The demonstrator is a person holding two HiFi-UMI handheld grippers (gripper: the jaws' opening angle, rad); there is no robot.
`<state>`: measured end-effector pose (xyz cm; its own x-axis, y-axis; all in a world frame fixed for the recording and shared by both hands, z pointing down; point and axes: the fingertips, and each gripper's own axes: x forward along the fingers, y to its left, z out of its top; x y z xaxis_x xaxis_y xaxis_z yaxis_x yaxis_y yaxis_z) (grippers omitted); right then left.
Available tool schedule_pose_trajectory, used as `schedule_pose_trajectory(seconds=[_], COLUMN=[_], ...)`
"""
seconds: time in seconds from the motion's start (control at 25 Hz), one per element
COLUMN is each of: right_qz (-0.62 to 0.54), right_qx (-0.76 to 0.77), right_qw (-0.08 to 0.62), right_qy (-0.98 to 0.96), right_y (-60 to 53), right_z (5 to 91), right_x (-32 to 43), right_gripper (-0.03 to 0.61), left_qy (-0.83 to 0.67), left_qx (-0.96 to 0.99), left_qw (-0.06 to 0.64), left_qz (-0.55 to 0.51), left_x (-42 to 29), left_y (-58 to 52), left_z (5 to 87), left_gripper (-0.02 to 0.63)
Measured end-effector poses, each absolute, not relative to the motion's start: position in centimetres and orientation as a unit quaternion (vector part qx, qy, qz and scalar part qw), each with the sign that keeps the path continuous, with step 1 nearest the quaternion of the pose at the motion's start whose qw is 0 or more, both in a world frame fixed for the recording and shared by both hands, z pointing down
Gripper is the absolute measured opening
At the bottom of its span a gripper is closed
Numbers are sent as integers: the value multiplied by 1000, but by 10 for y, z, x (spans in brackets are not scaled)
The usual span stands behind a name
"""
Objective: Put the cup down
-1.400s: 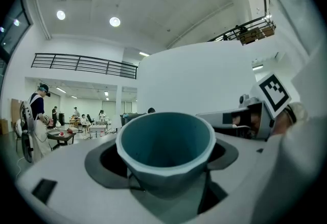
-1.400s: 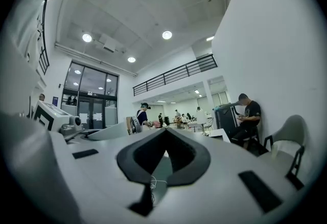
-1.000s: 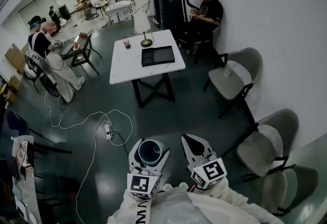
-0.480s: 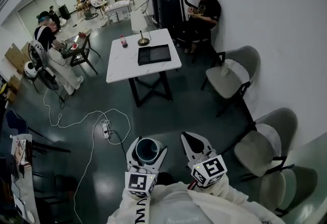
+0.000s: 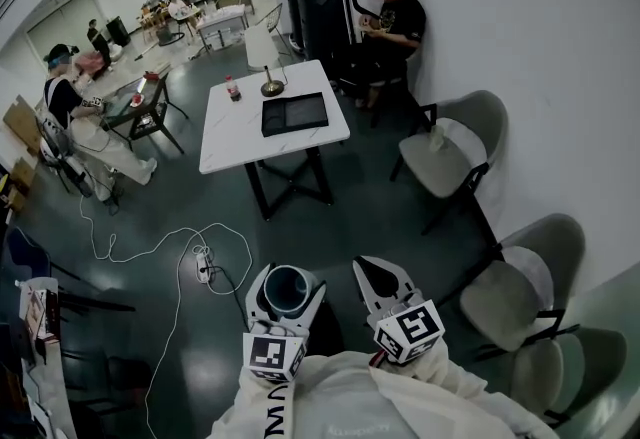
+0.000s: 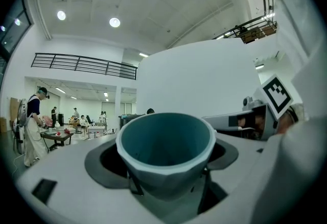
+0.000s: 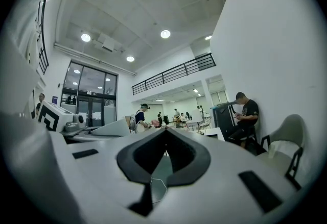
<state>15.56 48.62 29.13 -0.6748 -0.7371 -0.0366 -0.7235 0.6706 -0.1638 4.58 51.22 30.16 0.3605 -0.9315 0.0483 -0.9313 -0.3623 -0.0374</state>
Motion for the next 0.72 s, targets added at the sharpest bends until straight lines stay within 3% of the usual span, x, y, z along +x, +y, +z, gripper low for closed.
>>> schedule_pose_trajectory(seconds=[0.72], right_qz=[-74], right_qx=[-416], right_qw=[38], right_qy=[905], right_y=[301], right_z=[297], right_x=[90], right_gripper=[6], left_qy=[541], left_qx=[-840], left_qw=[9], left_qz=[-38], left_x=[-17], left_y=[330], left_z=[302], left_gripper=[414])
